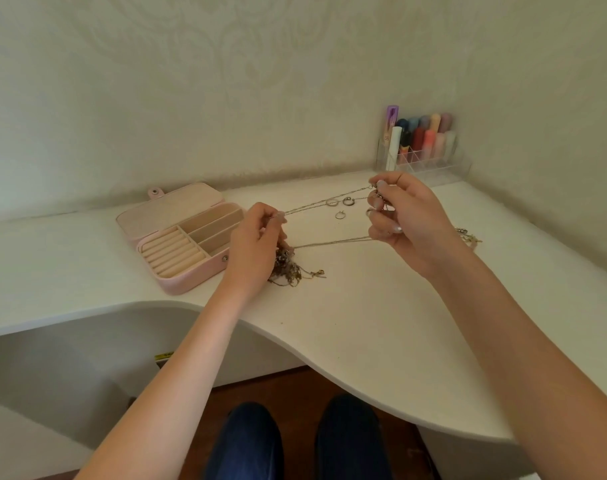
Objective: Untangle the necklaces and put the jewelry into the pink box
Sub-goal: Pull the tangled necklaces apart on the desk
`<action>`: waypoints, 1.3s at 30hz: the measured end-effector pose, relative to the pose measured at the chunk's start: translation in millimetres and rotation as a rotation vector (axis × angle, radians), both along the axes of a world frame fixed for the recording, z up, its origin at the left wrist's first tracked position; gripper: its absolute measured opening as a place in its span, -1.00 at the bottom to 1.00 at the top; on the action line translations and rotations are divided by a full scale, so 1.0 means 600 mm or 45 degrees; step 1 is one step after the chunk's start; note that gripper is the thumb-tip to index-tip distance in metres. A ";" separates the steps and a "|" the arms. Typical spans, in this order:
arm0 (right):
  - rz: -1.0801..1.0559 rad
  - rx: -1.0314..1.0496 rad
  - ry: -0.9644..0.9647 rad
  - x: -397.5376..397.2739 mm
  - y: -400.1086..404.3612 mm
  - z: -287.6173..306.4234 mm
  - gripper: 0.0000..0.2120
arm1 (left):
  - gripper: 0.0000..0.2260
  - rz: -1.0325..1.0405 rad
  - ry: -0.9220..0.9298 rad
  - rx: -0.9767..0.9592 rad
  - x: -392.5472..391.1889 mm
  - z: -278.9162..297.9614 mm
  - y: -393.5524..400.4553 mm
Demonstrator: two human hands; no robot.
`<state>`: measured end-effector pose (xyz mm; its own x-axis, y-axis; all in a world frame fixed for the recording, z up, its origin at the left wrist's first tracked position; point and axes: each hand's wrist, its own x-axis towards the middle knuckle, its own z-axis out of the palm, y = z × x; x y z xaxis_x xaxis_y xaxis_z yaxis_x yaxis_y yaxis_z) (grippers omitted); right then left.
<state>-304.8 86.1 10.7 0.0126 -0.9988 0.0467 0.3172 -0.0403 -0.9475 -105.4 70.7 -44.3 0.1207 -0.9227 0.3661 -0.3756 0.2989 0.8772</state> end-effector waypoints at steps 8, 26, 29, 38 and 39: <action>-0.401 -0.297 0.568 -0.011 -0.003 -0.004 -0.93 | -0.67 0.022 0.341 0.091 -0.005 -0.001 -0.014; -0.930 -0.636 1.145 -0.022 -0.004 -0.036 -0.87 | -0.62 -0.135 0.300 0.064 -0.027 0.006 -0.008; -0.979 -0.580 1.034 -0.026 -0.002 -0.038 -0.90 | -0.65 -0.200 0.302 0.101 -0.029 0.011 -0.006; -0.927 -0.256 0.363 -0.045 0.029 -0.040 -0.95 | -0.68 -0.433 0.181 0.173 -0.031 0.020 0.015; -0.934 -0.222 0.283 -0.049 0.032 -0.040 -0.95 | -0.73 -0.468 0.142 0.185 -0.031 0.020 0.018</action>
